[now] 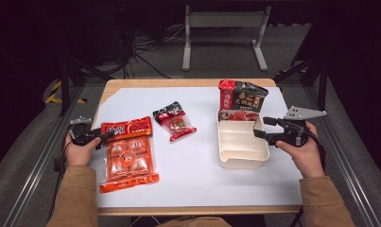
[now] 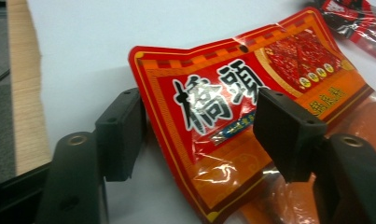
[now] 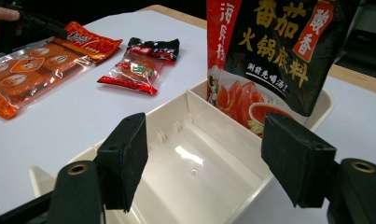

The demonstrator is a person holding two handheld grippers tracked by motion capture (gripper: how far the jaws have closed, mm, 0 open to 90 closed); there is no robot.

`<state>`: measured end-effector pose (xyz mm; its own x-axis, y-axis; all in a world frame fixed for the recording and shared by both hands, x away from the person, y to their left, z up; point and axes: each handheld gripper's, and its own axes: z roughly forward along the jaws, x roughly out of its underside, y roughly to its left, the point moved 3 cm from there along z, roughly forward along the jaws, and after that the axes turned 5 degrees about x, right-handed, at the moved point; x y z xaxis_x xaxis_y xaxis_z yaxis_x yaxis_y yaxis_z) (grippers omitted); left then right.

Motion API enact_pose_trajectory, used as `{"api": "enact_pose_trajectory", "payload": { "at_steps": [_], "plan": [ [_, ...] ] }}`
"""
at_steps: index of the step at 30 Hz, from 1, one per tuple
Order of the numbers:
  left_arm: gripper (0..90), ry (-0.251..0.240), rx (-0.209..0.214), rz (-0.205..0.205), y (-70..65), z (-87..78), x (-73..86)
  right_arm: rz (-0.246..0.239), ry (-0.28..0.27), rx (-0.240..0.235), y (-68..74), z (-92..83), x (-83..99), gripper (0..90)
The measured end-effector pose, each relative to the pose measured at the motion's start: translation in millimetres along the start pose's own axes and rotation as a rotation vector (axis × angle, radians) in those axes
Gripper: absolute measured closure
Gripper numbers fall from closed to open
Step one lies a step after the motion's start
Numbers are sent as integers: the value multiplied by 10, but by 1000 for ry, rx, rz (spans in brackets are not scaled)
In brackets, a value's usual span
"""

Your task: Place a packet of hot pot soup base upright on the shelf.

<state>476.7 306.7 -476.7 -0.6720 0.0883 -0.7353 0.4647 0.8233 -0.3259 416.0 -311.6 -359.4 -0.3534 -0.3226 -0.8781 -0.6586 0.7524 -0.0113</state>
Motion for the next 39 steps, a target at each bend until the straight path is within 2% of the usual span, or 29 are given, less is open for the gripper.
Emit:
{"api": "enact_pose_trajectory", "payload": {
  "at_steps": [3,6,9,11,12,13,16,18,21,22,28,33,39],
  "plan": [
    [419,-29,45,-3,-46,1,-15,-1,-6,-2,5,-7,-5,322],
    [444,-29,52,17,-65,2,-21,-2,-13,-5,4,-10,-8,322],
    [461,-34,51,19,-65,14,-11,-4,-11,-6,5,-8,-8,322],
    [512,-36,43,37,-65,9,-8,-6,-11,-10,12,-2,-9,322],
    [578,-45,45,44,-67,2,-8,-12,-12,-13,21,2,-11,323],
    [578,-51,52,44,-75,-12,-7,-12,-12,-13,21,2,-11,323],
    [641,-79,134,31,-107,-62,-19,-18,-16,-15,28,5,-14,322],
    [647,-76,153,27,-122,-71,-17,-20,-15,-16,32,7,-15,322],
    [680,-45,161,52,-140,-33,2,-22,-15,-23,39,10,-16,322],
    [678,-39,156,68,-142,-19,7,-26,-16,-25,44,12,-17,322],
    [674,-19,149,85,-161,26,17,-34,-16,-29,56,18,-19,322],
    [714,10,115,95,-171,56,15,-41,-17,-33,64,27,-19,322],
    [865,17,60,76,-159,66,13,-52,-18,-44,89,34,-21,365]
  ]
}}
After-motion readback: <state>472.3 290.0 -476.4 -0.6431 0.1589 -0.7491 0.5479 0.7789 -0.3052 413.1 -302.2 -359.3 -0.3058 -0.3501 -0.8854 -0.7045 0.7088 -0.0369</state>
